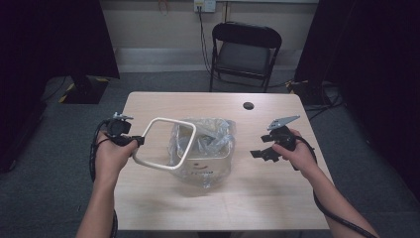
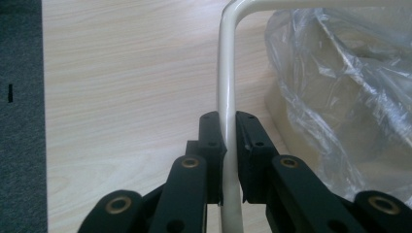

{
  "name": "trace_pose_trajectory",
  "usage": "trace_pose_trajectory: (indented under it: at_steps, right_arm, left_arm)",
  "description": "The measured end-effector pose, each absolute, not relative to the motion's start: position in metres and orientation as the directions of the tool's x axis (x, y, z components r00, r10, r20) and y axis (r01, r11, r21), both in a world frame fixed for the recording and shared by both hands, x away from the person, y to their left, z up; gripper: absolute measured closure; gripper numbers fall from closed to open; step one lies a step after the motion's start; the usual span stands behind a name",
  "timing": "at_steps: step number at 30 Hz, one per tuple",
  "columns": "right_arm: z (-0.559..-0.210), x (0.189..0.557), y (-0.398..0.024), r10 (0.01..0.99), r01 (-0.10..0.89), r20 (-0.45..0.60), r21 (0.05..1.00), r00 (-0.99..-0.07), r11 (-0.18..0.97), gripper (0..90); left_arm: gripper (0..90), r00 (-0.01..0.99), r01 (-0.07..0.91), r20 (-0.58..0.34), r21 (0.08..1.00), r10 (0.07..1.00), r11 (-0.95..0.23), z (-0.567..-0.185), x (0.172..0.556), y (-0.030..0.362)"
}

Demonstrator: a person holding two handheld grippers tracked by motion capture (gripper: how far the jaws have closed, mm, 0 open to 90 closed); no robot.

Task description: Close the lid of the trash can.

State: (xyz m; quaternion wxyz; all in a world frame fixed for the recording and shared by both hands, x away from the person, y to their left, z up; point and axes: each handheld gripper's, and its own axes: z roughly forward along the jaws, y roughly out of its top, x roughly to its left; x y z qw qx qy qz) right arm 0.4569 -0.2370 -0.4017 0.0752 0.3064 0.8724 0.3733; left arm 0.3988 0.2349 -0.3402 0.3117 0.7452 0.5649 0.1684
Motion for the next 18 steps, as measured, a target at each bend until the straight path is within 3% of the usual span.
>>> trace_pose_trajectory:
  at_steps: [18]
  right_arm:
    - [-0.405, 0.457, -0.231, 0.572, 0.468, 0.109, 0.706, -0.813, 0.531, 15.3]
  left_arm:
    - [82.1, 0.323, 0.743, -0.107, 0.645, 0.94, -0.182, -0.339, 0.415, 0.204]
